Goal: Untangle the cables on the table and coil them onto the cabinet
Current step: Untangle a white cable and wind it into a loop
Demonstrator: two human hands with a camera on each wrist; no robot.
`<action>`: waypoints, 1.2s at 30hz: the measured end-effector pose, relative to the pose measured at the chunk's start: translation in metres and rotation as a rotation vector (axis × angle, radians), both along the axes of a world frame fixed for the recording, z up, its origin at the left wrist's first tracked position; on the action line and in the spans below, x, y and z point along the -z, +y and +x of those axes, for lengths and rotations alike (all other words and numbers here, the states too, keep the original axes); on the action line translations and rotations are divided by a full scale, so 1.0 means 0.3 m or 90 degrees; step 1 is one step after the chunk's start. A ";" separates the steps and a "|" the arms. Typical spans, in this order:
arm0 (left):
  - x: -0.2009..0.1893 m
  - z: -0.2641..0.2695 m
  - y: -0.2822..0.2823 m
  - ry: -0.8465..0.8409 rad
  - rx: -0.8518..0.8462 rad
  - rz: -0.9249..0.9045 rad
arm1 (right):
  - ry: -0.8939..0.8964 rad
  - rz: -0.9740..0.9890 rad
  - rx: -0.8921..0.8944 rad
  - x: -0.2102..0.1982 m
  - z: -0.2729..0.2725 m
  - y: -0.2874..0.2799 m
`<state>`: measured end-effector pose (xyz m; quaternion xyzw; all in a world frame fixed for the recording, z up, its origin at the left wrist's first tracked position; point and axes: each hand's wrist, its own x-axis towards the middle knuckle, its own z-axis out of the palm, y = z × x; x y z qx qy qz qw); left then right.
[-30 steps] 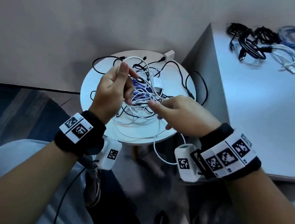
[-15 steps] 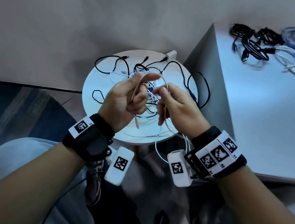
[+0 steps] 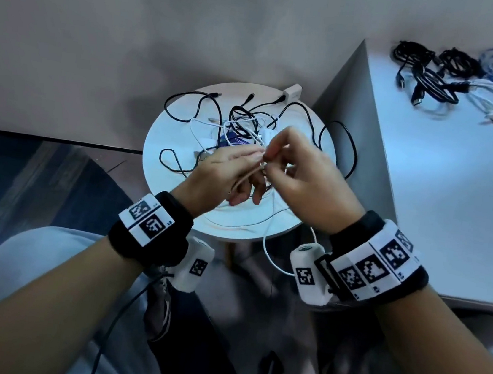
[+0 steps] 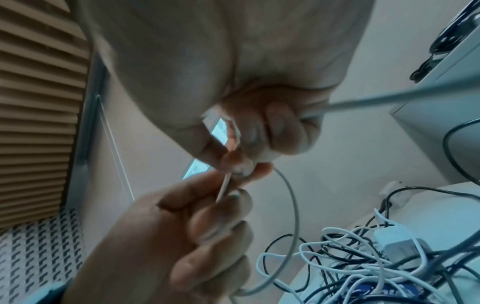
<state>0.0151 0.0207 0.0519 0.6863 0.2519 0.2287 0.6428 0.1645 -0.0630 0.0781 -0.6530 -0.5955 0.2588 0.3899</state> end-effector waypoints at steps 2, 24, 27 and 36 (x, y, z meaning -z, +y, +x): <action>-0.009 0.005 -0.007 -0.014 -0.007 -0.034 | 0.025 0.065 0.056 0.004 0.007 0.004; -0.043 -0.034 0.024 -0.097 0.128 -0.403 | 0.096 0.077 0.125 0.037 -0.005 0.015; -0.040 -0.036 0.020 -0.125 0.134 -0.433 | 0.127 0.074 0.116 0.049 -0.002 0.025; -0.033 -0.033 0.022 -0.180 0.192 -0.484 | 0.188 0.015 0.131 0.071 -0.001 0.037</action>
